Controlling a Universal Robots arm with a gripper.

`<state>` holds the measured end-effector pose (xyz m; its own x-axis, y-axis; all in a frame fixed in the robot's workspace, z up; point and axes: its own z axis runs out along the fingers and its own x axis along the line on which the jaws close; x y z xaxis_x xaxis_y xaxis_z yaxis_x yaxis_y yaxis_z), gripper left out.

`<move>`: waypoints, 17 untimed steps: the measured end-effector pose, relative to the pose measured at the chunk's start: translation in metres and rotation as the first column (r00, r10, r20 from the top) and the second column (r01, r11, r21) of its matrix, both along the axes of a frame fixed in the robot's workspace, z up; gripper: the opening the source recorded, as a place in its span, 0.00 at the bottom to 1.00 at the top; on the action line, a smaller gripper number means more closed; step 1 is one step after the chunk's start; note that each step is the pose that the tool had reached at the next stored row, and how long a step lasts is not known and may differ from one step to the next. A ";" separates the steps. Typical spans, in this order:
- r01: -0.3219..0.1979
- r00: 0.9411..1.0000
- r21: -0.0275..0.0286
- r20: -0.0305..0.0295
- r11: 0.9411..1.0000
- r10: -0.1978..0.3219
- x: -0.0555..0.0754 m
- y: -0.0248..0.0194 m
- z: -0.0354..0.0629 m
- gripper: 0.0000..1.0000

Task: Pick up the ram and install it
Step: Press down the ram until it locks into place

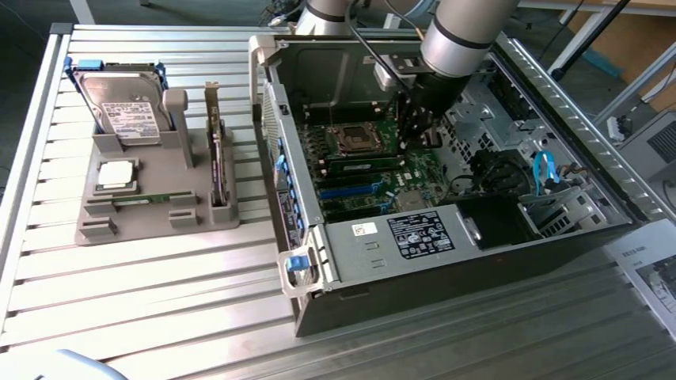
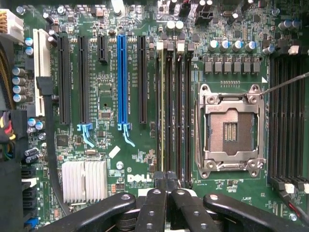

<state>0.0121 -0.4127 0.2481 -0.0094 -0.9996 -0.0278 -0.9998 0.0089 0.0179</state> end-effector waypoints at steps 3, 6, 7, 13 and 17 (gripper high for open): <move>0.000 1.000 0.000 0.001 1.000 0.000 -0.004 0.0000 0.0000 0.10; 0.000 1.000 0.000 0.003 1.000 0.000 -0.009 0.0000 0.0000 0.10; 0.000 1.000 0.000 0.003 1.000 0.000 -0.010 0.0000 0.0000 0.10; 0.000 1.000 0.000 0.006 1.000 0.000 -0.018 0.0000 0.0000 0.10; 0.000 1.000 0.000 0.009 1.000 0.000 -0.023 0.0000 0.0001 0.10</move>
<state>-0.0111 -0.4127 0.2482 -0.0092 -0.9996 -0.0278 -0.9999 0.0089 0.0092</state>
